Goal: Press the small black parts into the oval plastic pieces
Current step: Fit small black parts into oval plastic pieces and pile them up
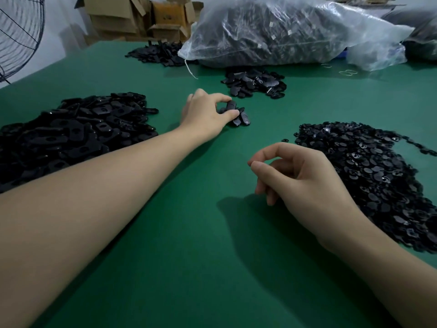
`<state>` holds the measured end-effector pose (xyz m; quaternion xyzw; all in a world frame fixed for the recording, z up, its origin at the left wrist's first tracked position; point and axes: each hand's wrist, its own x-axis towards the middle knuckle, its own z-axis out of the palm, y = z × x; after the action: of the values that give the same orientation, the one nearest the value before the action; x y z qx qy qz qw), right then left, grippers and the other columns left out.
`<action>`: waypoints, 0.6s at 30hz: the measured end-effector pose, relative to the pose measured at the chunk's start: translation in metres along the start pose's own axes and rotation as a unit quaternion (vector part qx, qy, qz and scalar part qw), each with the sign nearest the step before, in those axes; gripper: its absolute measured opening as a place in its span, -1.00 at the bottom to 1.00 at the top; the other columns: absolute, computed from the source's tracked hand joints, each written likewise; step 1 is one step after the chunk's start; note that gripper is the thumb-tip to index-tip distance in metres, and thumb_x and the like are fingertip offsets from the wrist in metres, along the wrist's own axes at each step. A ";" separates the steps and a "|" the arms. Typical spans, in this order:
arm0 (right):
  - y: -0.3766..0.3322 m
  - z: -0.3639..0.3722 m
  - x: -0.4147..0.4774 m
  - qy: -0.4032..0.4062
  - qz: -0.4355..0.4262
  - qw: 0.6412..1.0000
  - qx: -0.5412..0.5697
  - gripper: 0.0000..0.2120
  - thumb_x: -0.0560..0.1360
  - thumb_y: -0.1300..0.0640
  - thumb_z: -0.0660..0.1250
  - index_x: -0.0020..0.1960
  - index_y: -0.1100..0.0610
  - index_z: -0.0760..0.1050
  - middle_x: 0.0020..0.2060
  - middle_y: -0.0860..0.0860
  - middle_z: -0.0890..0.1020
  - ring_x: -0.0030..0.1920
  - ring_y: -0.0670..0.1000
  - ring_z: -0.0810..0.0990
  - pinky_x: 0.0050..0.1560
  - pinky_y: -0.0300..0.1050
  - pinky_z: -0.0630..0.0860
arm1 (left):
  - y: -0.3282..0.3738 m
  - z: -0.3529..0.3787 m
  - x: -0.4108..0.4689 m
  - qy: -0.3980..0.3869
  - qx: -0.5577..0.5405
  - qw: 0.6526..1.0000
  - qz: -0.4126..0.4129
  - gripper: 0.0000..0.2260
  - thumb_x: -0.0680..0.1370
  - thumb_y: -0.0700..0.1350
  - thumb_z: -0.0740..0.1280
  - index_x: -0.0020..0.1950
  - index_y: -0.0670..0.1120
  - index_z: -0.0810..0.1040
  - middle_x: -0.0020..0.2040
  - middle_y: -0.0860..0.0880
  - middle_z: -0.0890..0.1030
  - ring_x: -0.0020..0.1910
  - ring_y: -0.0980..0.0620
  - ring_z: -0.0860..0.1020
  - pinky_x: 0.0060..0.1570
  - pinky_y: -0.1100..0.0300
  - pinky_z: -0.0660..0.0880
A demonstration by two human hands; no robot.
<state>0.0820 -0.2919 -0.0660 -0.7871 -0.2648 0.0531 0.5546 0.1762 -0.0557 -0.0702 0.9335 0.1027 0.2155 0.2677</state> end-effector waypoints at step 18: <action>-0.002 -0.005 0.000 0.020 -0.002 0.992 -0.125 -0.88 0.58 0.05 0.38 -0.13 -0.08 0.58 -0.38 -0.17 0.67 -0.40 -0.07 0.60 -0.26 -0.04 0.59 | -0.060 -0.075 -0.001 -0.093 0.436 0.890 -0.097 -0.85 0.52 -0.35 0.28 -0.22 -0.16 0.45 0.05 -0.22 0.60 -0.04 -0.18 0.47 -0.04 0.03 0.41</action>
<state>0.0833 -0.2955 -0.0626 -0.8507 -0.2599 0.0030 0.4569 0.1368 0.0287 -0.0461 0.9574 0.2511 0.0342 -0.1383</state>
